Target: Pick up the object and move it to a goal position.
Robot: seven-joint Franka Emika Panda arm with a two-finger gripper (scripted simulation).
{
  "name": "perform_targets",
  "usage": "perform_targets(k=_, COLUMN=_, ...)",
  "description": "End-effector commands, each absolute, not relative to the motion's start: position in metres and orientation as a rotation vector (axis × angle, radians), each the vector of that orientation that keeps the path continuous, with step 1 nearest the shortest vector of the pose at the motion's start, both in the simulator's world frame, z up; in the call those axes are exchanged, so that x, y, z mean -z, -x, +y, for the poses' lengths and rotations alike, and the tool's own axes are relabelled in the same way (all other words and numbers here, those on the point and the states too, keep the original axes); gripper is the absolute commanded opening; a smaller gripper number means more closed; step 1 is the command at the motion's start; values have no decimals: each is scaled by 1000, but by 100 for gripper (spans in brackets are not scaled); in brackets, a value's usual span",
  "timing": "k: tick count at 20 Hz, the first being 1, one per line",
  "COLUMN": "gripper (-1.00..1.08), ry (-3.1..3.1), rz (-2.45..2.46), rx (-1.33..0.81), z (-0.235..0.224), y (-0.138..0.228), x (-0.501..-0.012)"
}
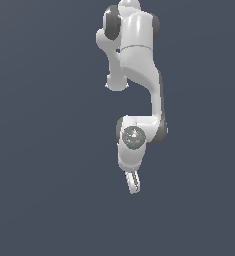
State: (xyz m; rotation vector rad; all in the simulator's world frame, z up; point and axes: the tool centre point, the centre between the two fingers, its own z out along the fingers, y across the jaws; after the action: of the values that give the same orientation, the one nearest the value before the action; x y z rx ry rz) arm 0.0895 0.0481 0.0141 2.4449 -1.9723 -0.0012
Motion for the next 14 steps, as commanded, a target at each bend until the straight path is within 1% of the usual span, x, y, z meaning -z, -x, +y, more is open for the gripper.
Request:
perform_targets(k=1, gripper=-100, ry=-2446, rz=-1972, rx=1, z=49, y=-88, x=-17)
perform_targets(k=8, gripper=-100, ry=-2446, rz=-1972, rx=1, z=54, y=-76, x=-35)
perform_targets(k=14, gripper=-100, ry=-2446, rz=-1973, rx=2, z=61, y=-56, x=-66)
